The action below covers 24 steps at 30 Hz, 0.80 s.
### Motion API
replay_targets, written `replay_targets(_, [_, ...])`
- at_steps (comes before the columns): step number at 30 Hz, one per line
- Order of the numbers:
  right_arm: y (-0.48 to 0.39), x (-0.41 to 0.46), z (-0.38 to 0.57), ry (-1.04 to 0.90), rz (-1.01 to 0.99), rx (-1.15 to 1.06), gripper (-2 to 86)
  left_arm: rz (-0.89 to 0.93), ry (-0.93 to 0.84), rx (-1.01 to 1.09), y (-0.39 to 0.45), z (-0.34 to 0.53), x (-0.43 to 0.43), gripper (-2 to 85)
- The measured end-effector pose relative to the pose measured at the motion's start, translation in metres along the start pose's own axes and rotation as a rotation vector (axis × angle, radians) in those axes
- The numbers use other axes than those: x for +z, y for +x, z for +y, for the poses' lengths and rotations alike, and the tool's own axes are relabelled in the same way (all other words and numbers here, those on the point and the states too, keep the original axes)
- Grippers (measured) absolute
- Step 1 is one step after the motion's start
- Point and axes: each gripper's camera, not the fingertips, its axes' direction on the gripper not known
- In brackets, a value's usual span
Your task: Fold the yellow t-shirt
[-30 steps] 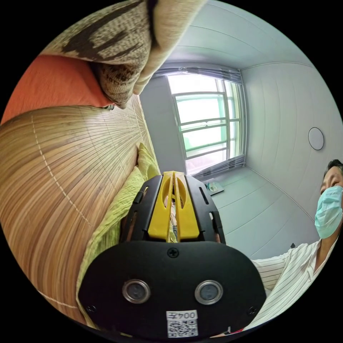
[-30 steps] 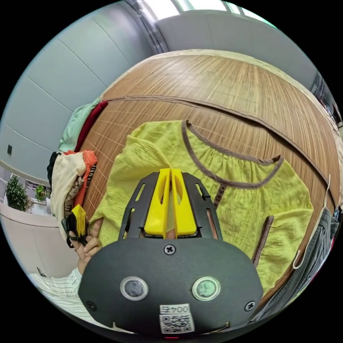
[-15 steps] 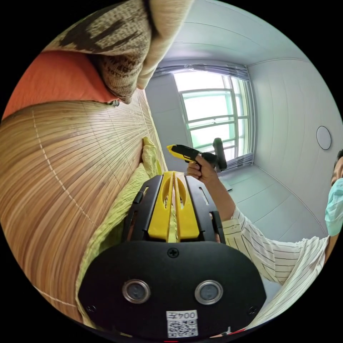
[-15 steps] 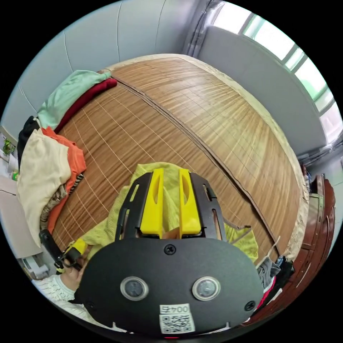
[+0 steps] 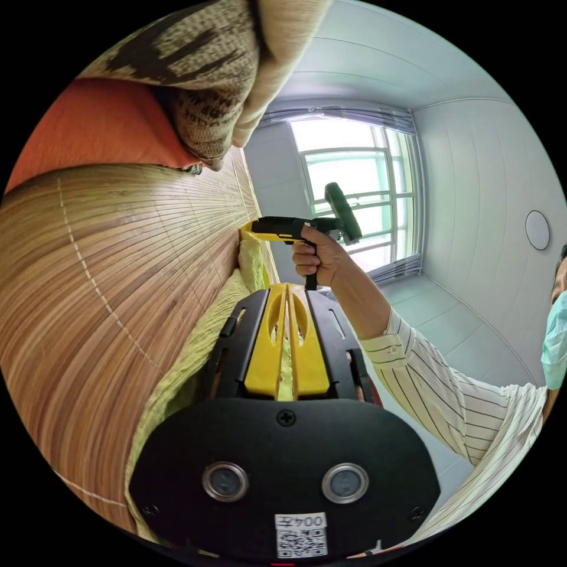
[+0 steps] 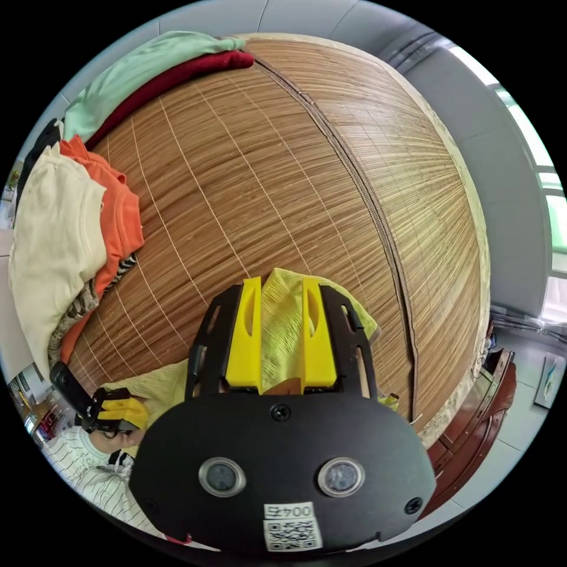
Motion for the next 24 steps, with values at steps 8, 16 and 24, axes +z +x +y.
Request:
replay_targets(8, [0.023, 0.014, 0.014, 0.030, -0.003, 0.062, 0.2, -0.018, 0.012, -0.003, 0.006, 0.010, -0.002, 0.2])
replay_targets(16, [0.091, 0.031, 0.056, 0.205, -0.381, 0.319, 4.8, -0.051, 0.032, -0.005, 0.010, 0.019, -0.004, 0.1])
replay_targets(24, [0.159, 0.031, 0.183, 0.369, -0.454, 0.361, 6.8, -0.054, 0.038, -0.021, 0.013, 0.027, -0.005, 0.2])
